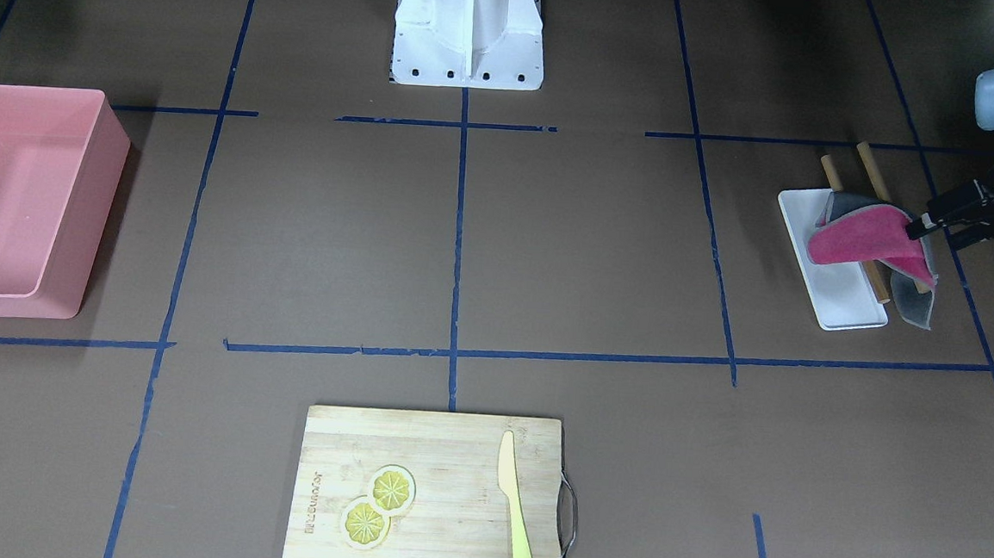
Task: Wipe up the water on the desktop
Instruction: 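Grasp the grey-and-pink cloth corner with the left gripper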
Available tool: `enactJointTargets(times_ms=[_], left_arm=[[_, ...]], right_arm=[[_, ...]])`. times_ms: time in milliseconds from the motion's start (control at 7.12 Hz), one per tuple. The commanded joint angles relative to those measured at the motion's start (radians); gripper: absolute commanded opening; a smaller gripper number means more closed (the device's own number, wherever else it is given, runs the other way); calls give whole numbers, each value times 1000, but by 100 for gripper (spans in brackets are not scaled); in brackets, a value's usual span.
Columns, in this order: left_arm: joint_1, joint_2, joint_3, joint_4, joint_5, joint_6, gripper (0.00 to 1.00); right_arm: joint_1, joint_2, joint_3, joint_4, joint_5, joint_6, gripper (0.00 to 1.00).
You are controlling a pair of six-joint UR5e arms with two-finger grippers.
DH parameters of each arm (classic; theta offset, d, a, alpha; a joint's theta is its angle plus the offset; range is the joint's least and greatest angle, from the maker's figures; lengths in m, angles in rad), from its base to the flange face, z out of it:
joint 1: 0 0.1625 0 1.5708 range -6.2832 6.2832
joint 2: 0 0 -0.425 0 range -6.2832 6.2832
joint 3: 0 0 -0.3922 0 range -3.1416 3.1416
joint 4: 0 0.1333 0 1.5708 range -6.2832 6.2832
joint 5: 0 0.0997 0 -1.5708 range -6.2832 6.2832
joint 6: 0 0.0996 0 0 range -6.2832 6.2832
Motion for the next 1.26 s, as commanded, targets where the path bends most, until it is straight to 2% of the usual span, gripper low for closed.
enactJointTargets(times_ms=[0, 140, 421, 562, 843, 983, 1124], left_arm=[[9, -1, -1, 0, -1, 2, 53], [9, -1, -8, 0, -1, -1, 34], [9, -1, -8, 1, -12, -3, 12], [9, -3, -8, 3, -12, -4, 7], [6, -3, -22, 7, -15, -3, 4], [-6, -3, -51, 16, -51, -3, 3], [-75, -3, -51, 19, -114, -3, 2]], right_arm=[[-1, -2, -2, 1, 1, 0, 100], [-1, -2, -1, 1, 3, 0, 100], [-1, -2, -2, 1, 3, 0, 100], [-1, -2, -2, 1, 3, 0, 100], [-1, 10, 1, 3, -1, 0, 100], [1, 9, -2, 5, -7, 0, 100], [-1, 13, 1, 5, -7, 7, 100]])
